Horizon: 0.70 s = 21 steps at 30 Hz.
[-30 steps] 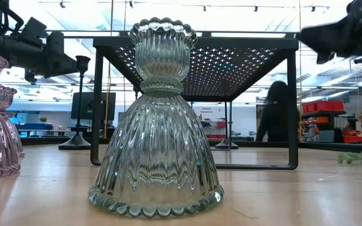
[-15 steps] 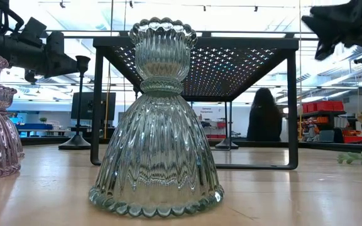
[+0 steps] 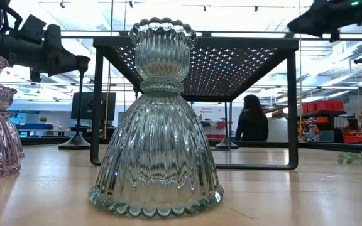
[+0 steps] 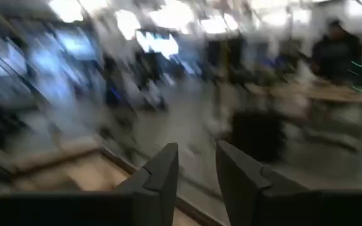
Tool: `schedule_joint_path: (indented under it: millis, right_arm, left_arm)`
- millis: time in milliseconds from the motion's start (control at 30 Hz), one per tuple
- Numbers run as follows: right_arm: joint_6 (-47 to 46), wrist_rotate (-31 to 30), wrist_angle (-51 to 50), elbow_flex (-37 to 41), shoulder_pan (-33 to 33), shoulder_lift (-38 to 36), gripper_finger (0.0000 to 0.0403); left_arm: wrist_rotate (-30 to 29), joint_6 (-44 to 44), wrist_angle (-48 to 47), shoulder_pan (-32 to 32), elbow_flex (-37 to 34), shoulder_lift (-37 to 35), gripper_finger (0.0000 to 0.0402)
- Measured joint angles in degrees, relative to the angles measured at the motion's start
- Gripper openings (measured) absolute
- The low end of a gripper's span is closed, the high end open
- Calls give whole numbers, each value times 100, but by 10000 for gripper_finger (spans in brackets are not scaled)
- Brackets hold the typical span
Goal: Pick & Place candle stick holders
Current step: Put the top right black candle holder on the shelf
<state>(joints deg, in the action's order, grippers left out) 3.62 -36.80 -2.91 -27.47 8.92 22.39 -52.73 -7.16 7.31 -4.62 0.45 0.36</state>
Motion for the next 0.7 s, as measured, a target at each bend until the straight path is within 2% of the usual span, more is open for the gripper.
schedule_joint_path:
  millis: [67, 200, 400, 533, 700]
  right_arm:
    - [-62, 206, -243, -305, 493, 692, 112]
    - [-188, 1469, 19, -625, 1355, 1927, 112]
    - [-167, 2249, 646, -932, 1979, 3143, 112]
    - [-169, 2476, 782, -1121, 2031, 3708, 119]
    - [-209, 2406, 902, -1260, 2031, 4271, 165]
  left_arm:
    - [-1, -8, 11, 0, 0, 0, 99]
    - [-4, -15, 9, 0, 0, 0, 99]
    - [8, -226, 9, 0, 0, 0, 99]
    - [7, -269, 10, 0, 0, 0, 99]
    - [7, -271, 9, 0, 0, 0, 99]
